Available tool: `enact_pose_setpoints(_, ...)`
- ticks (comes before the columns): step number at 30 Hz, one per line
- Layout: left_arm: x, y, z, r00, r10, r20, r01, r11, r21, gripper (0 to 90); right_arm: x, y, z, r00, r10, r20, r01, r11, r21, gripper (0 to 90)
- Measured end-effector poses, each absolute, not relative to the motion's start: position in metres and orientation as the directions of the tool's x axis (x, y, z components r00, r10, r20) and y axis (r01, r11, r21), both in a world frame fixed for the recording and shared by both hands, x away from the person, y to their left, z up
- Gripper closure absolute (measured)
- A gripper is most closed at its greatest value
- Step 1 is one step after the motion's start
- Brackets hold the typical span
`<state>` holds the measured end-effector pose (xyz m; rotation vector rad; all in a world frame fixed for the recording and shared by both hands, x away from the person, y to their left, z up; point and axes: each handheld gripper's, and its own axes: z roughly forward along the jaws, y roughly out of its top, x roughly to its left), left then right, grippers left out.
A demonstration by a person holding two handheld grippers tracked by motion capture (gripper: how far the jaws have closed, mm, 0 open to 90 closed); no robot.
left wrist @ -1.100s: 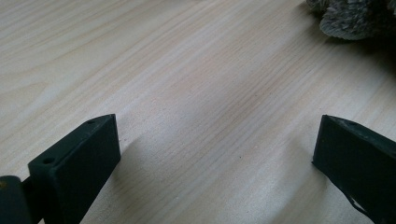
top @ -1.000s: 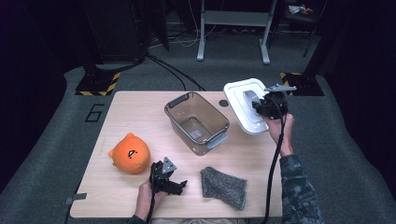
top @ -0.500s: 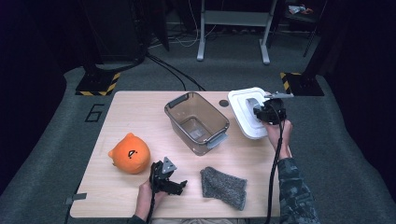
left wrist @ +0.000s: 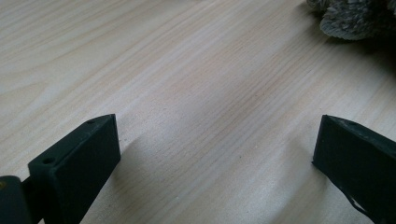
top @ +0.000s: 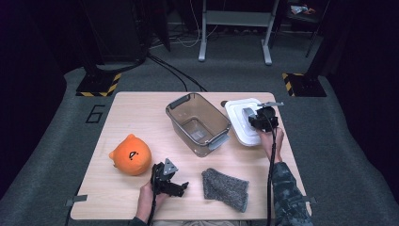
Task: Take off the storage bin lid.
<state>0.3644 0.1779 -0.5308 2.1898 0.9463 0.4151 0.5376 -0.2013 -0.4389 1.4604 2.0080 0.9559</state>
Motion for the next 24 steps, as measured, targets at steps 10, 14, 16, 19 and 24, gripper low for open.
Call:
enact_pose_setpoints(10,0.364,0.178,-0.531,0.681,0.732,0.013,0.507,-0.484,0.714,0.1,0.545,-0.198,-0.459,-0.290,0.956,0.034,0.637,0.167,0.753,67.0)
enact_pose_setpoints(14,0.364,0.178,-0.531,0.681,0.732,0.013,0.507,-0.484,0.714,0.1,0.548,-0.196,-0.469,-0.266,0.963,0.041,0.655,0.149,0.741,67.0)
enact_pose_setpoints(16,0.365,0.178,-0.531,0.681,0.732,0.013,0.507,-0.483,0.714,0.2,0.551,-0.196,-0.474,-0.261,0.965,0.037,0.651,0.147,0.745,67.0)
enact_pose_setpoints(19,0.364,0.178,-0.531,0.681,0.732,0.013,0.507,-0.484,0.714,0.1,0.555,-0.195,-0.481,-0.248,0.968,0.029,0.664,0.148,0.733,67.0)
enact_pose_setpoints(24,0.365,0.178,-0.531,0.679,0.734,0.015,0.506,-0.483,0.715,0.2,0.560,-0.192,-0.489,-0.231,0.973,0.008,0.670,0.153,0.726,66.5)
